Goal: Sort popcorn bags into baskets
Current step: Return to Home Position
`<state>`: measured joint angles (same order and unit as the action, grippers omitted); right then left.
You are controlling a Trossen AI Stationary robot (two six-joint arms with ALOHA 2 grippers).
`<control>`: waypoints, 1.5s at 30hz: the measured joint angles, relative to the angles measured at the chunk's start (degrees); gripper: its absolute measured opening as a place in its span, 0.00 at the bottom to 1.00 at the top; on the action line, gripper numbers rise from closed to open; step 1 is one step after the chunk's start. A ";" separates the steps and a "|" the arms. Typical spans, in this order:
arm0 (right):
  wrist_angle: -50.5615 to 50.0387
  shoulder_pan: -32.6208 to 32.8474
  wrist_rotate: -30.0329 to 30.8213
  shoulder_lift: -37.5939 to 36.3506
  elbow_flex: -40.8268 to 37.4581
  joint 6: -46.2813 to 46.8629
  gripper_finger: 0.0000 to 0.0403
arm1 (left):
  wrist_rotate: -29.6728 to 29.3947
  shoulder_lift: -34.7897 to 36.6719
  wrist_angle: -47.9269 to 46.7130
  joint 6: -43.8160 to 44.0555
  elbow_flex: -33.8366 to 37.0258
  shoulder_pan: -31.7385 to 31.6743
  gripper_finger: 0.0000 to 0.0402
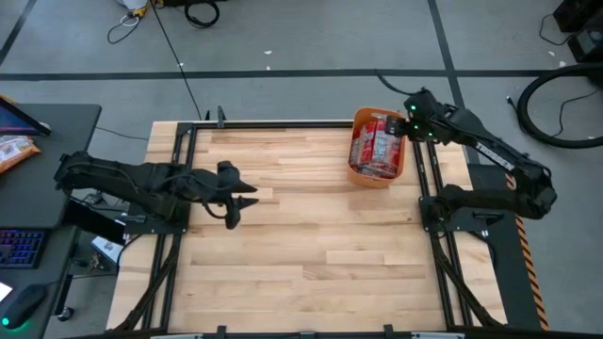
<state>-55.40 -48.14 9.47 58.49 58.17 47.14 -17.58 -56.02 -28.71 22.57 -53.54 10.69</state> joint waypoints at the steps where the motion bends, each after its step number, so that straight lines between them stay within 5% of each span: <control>1: -0.01 0.00 0.00 -0.90 0.00 -0.48 0.46 | 0.00 1.11 1.25 0.91 1.61 -0.22 0.40; 13: 1.79 1.94 -2.05 -9.48 0.02 -9.75 0.46 | -2.95 17.77 12.97 12.98 19.63 -0.37 0.40; 30: 6.71 6.39 -1.78 -14.70 -0.42 -10.44 0.45 | -9.12 37.24 14.88 22.10 33.49 -0.37 0.40; 45: 25.28 11.79 -5.37 -23.28 -16.25 -2.33 0.45 | -11.82 49.65 18.88 26.44 42.35 -0.37 0.40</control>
<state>-30.12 -36.35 4.10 35.21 41.92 44.80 -29.41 -6.36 -9.83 49.02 -11.19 10.33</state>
